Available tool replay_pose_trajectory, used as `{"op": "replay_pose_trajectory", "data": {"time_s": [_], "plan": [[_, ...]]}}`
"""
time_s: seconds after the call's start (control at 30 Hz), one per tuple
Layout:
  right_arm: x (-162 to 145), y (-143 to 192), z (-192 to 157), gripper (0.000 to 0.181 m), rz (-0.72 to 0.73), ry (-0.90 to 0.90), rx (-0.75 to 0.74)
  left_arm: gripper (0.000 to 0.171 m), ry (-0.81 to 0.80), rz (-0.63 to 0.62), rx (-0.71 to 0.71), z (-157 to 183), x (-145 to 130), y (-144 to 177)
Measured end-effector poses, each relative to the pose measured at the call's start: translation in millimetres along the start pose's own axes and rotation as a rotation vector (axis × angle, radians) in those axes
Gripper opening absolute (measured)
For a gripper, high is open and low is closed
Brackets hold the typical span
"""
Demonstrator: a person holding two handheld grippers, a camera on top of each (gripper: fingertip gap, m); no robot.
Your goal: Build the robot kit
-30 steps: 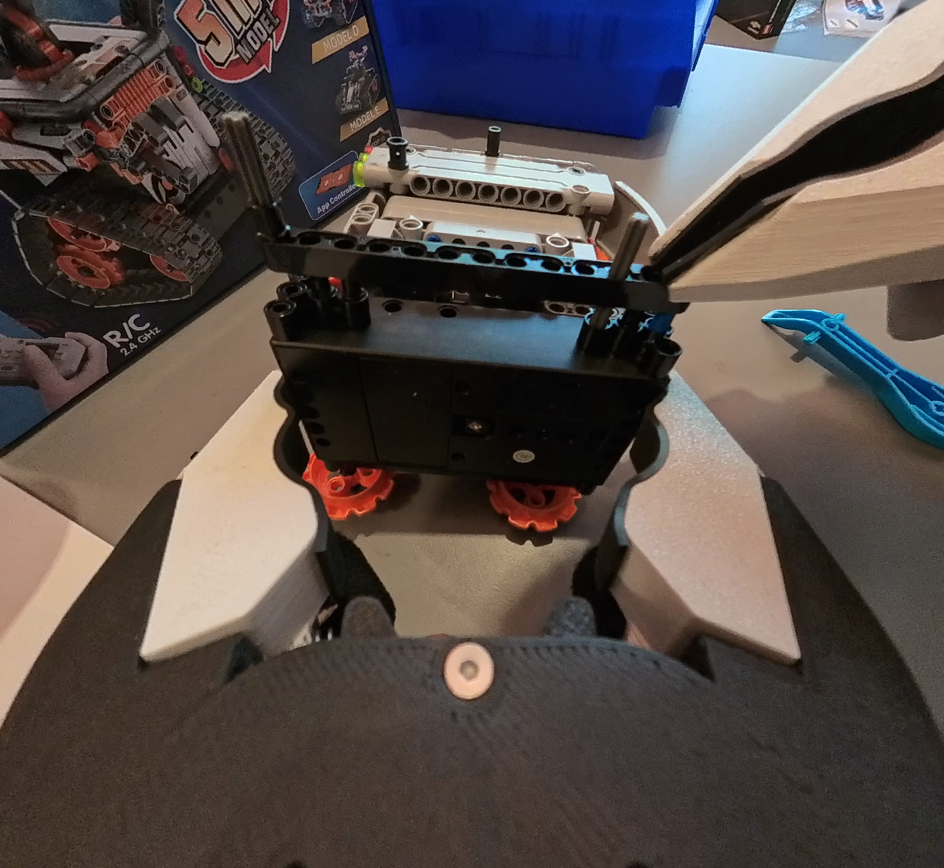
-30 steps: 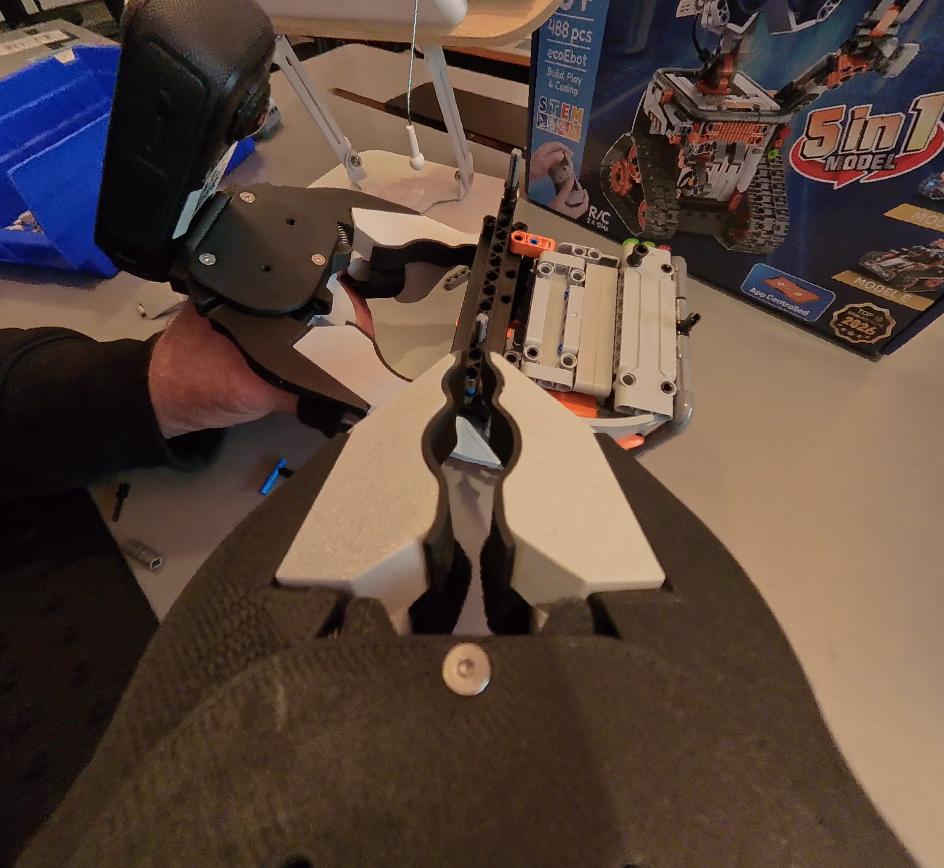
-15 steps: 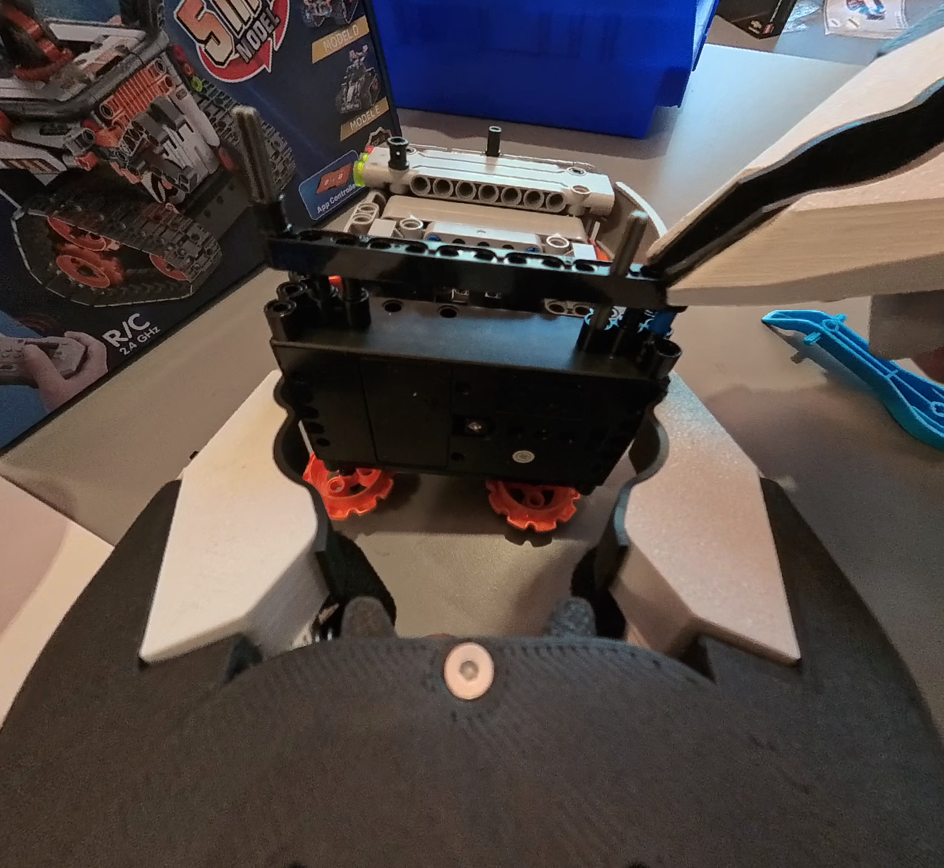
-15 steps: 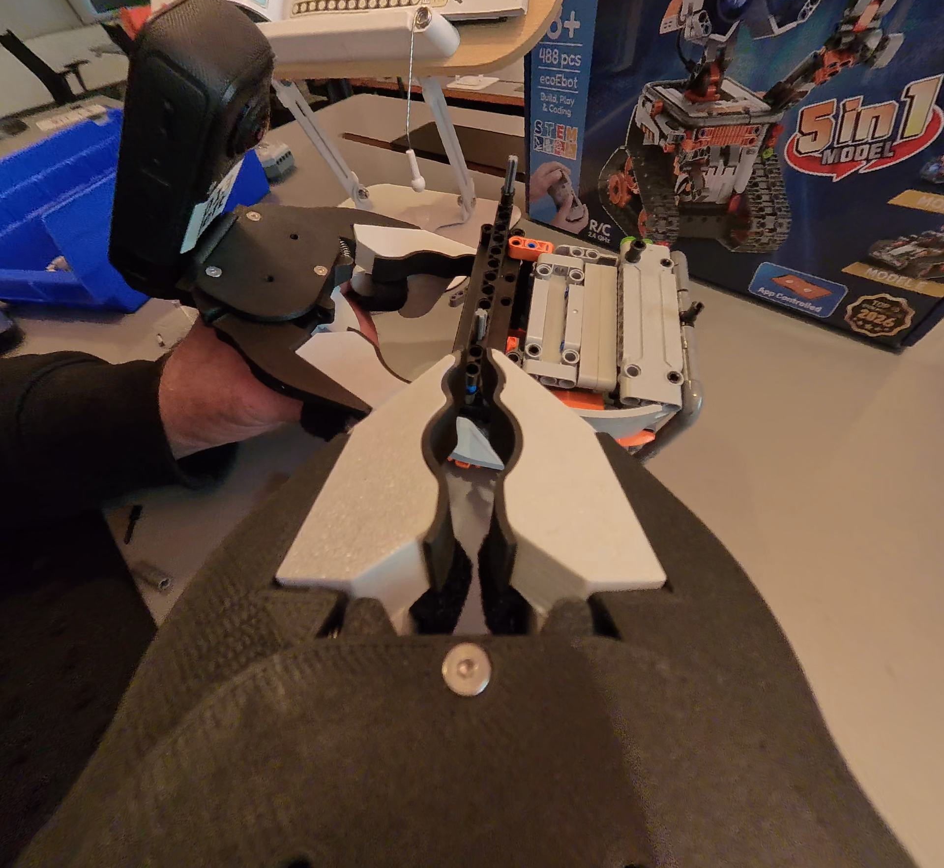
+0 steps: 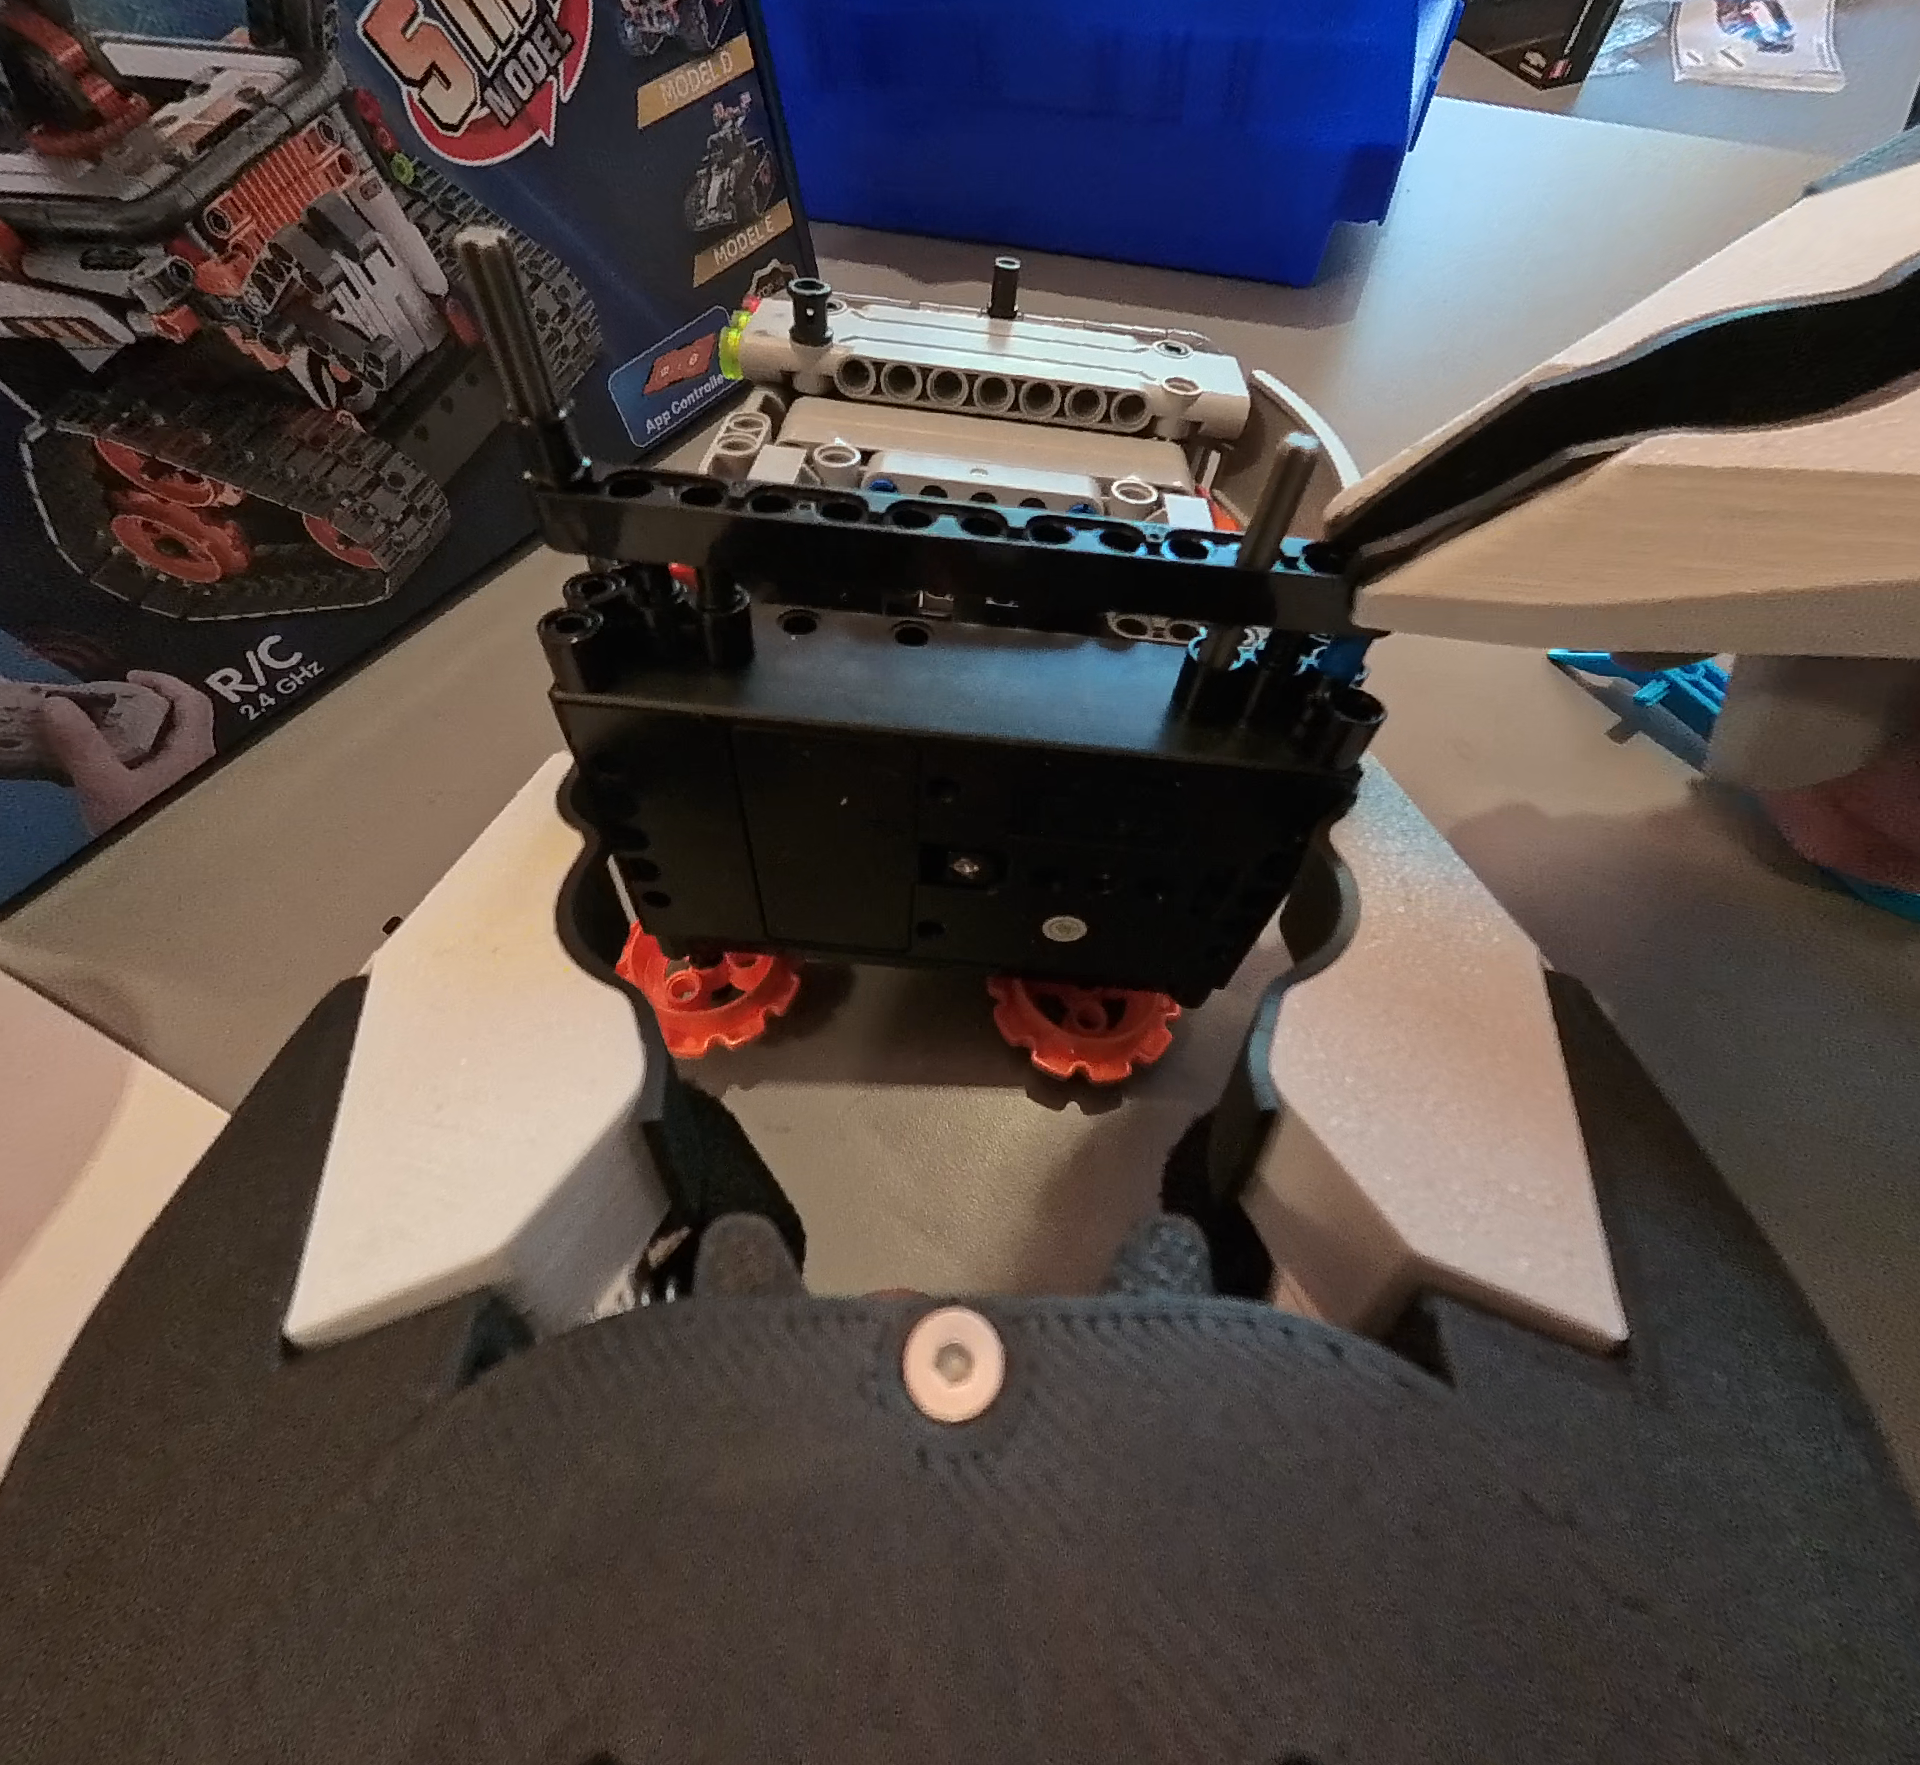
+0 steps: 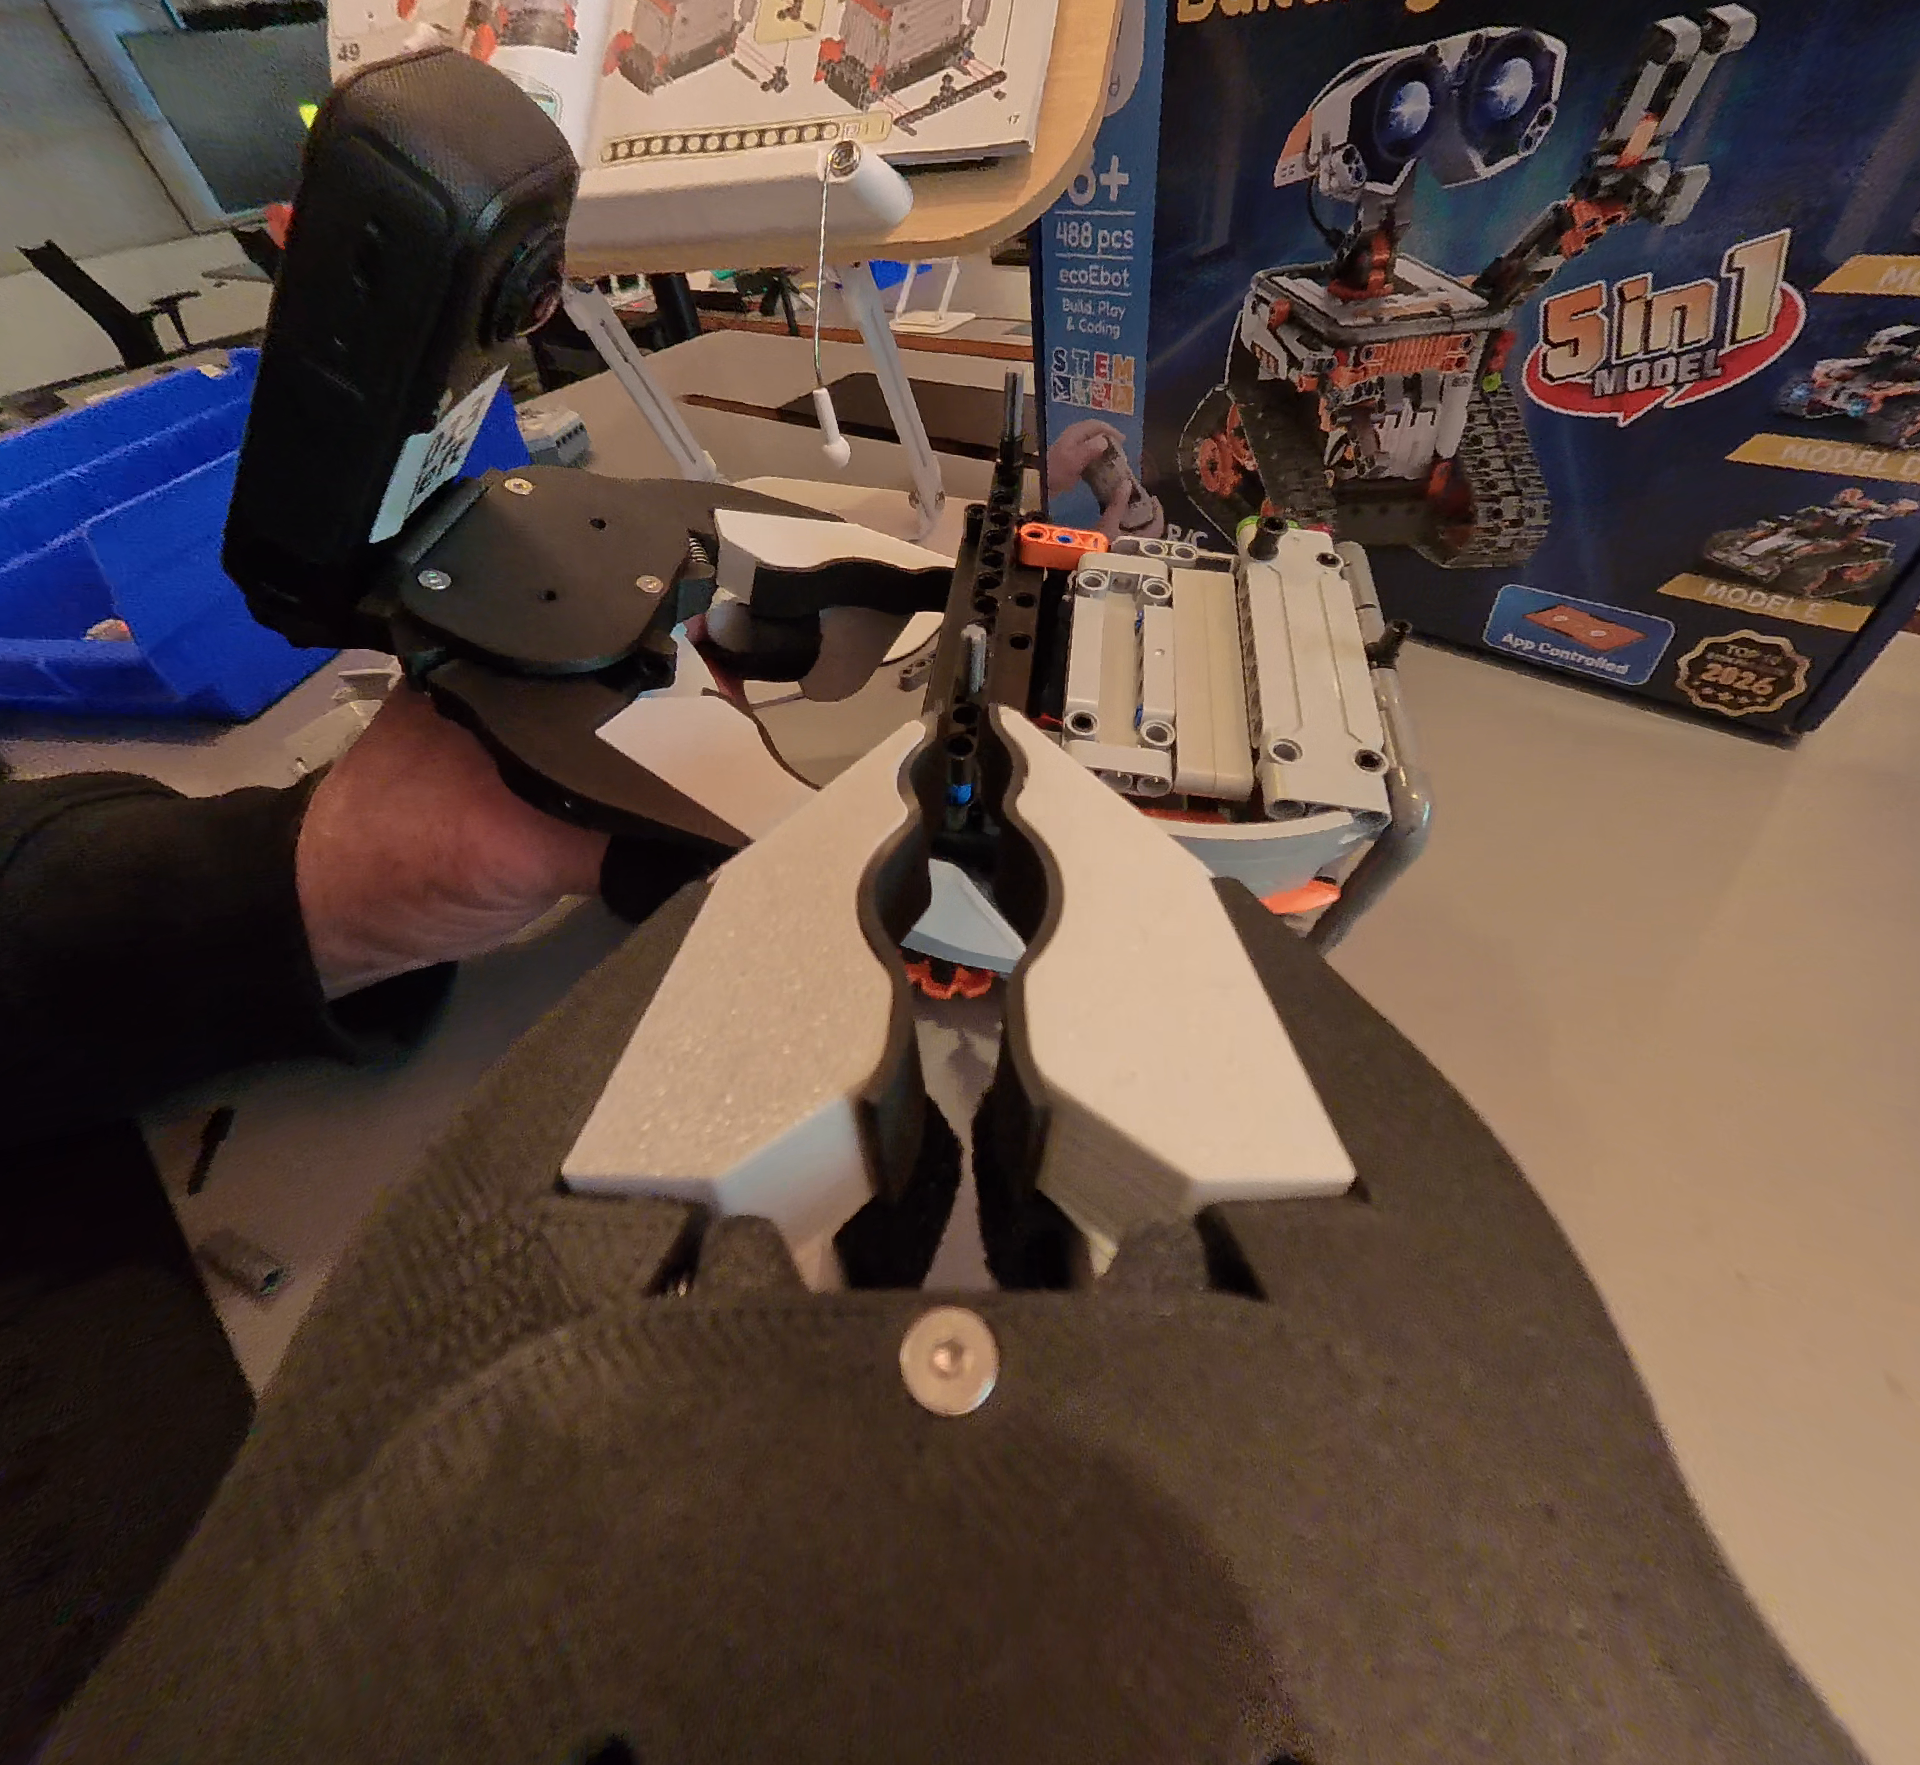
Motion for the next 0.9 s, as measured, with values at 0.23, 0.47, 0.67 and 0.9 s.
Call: {"op": "replay_pose_trajectory", "data": {"time_s": [0.23,0.47,0.67,0.9], "plan": [[10.4,1.8,5.7,0.004,-0.076,-0.020,0.056,0.130,0.000,0.003,-0.012,0.3,-0.5,-0.1],[15.4,2.7,4.7,0.007,-0.104,0.033,0.056,0.130,0.010,0.004,-0.016,-0.4,-0.9,-0.4],[16.4,-1.8,2.9,0.000,-0.122,0.062,0.054,0.130,0.013,0.005,-0.018,-1.0,-1.0,-0.5],[14.4,-0.3,2.6,0.000,-0.111,0.031,0.060,0.130,0.000,0.006,-0.015,0.0,-0.9,-0.4]]}}
Point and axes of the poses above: each gripper's, where its closed fingertips meet, y back along the fingers, x out of its top, z = x × y across the jaws, the point moved 10 cm from there along y, back along the fingers, and after that the axes turned 5 degrees about y, right-handed, at the moved point
